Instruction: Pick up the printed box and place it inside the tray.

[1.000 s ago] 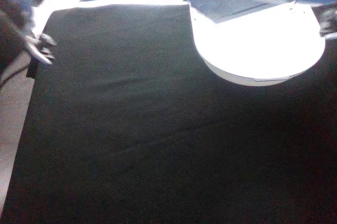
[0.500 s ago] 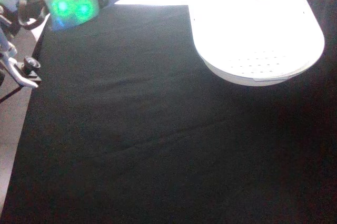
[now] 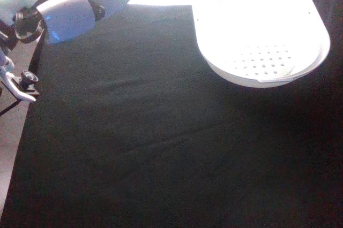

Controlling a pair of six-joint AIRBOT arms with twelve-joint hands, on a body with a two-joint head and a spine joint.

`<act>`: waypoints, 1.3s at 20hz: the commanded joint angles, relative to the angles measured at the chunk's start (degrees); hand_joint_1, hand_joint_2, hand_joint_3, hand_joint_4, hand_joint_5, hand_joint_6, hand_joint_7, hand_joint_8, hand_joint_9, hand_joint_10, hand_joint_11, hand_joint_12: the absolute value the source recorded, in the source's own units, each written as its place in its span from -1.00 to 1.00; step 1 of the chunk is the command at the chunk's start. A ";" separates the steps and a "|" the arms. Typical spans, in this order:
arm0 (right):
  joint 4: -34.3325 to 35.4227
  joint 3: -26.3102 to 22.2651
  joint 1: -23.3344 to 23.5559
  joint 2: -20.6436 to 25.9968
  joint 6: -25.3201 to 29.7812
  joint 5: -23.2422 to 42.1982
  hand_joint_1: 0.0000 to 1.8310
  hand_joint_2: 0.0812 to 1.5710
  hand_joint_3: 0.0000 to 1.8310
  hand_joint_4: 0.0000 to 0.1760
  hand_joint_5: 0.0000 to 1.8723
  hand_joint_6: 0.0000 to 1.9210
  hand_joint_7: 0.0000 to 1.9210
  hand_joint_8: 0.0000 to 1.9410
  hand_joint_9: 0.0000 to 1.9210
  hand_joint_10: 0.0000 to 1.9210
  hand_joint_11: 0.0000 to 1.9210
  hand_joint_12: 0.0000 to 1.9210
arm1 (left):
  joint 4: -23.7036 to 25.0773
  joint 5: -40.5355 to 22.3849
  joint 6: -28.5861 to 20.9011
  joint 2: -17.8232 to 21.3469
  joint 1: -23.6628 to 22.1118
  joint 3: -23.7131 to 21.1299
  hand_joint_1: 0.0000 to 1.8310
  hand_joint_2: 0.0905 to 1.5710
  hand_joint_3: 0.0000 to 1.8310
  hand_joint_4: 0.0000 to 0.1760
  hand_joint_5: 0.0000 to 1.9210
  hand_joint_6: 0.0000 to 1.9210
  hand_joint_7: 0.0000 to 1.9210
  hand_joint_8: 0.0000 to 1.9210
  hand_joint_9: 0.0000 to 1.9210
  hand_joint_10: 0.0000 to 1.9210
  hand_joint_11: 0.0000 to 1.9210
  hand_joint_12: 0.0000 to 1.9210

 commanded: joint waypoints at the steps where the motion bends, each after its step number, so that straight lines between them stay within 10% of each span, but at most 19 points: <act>1: 0.61 0.01 0.94 0.45 -0.07 7.21 0.03 0.05 -1.00 0.65 -0.89 -0.99 -0.69 -0.97 -0.66 -0.86 -0.97 -0.05 | -0.17 -7.66 -0.22 0.68 -0.04 0.04 -0.96 0.71 -1.00 -1.00 -0.72 -1.00 -0.70 -1.00 -0.74 -1.00 -1.00 -0.10; 5: 0.59 -0.77 0.94 0.45 -0.20 7.22 -0.11 -0.23 -1.00 1.00 -1.00 -1.00 -1.00 -1.00 -1.00 -1.00 -1.00 -0.93 | -0.83 -8.51 -0.22 0.86 0.97 -0.10 -0.96 0.67 -1.00 -0.52 -0.74 -1.00 -0.76 -1.00 -0.78 -1.00 -1.00 -0.41; 8: 0.14 -1.98 0.91 1.17 -0.21 7.23 -0.16 -0.27 -1.00 1.00 -1.00 -1.00 -1.00 -1.00 -1.00 -1.00 -1.00 -0.98 | -0.90 -8.59 -0.22 0.85 1.48 -0.28 -0.98 0.69 -1.00 -0.99 -0.77 -1.00 -0.79 -1.00 -0.82 -1.00 -1.00 -0.42; 13: -1.82 -4.95 0.78 2.30 -1.17 7.85 -0.32 -0.25 -1.00 1.00 -1.00 -1.00 -1.00 -1.00 -1.00 -1.00 -0.97 -0.97 | -0.98 -8.66 -0.22 0.84 1.78 -0.28 -1.00 0.67 -1.00 -0.73 -0.74 -1.00 -0.80 -1.00 -0.88 -1.00 -1.00 -0.50; 18: -2.53 -5.58 0.70 2.49 -1.17 8.64 -0.30 -0.23 -1.00 1.00 -1.00 -1.00 -1.00 -1.00 -0.92 -0.99 -1.00 -0.27 | -0.99 -8.62 -0.22 0.84 1.85 -0.27 -0.96 0.70 -1.00 -0.60 -0.79 -1.00 -0.82 -1.00 -0.84 -0.99 -1.00 -0.41; 19: -2.54 -5.62 0.66 2.49 -1.17 8.68 -0.30 -0.24 -1.00 1.00 -1.00 -1.00 -1.00 -1.00 -0.75 -0.96 -1.00 0.19 | -0.98 -8.79 -0.22 0.85 1.85 -0.27 -0.89 0.69 -1.00 -0.45 -0.76 -0.99 -0.80 -1.00 -0.84 -0.99 -1.00 -0.27; 21: -2.57 -5.84 0.43 2.55 -1.17 8.94 -0.25 -0.20 -0.99 1.00 -0.99 -1.00 -0.93 -0.99 -0.55 -0.89 -0.88 0.45 | -0.98 -9.23 -0.22 0.91 1.86 -0.27 -0.86 0.66 -1.00 -0.34 -0.75 -0.99 -0.80 -1.00 -0.85 -1.00 -1.00 -0.24; 25: -2.71 -7.99 -2.23 3.76 -1.16 12.29 -0.67 0.27 -0.98 0.99 -0.89 -1.00 -0.79 -1.00 -0.35 -0.85 -0.56 0.45 | -0.45 -9.67 -0.22 1.00 1.94 -0.54 -0.85 0.63 -1.00 -0.29 -0.70 -0.99 -0.81 -1.00 -0.90 -1.00 -1.00 -0.52; 26: -2.72 -8.92 -3.32 4.23 -1.16 14.15 -0.93 0.43 -0.99 0.20 -0.85 -1.00 -0.85 -1.00 -0.43 -0.93 -0.59 0.36 | -0.29 -9.85 -0.22 1.12 1.94 -0.69 -0.83 0.65 -0.99 -0.23 -0.67 -0.99 -0.79 -1.00 -0.89 -0.99 -1.00 -0.46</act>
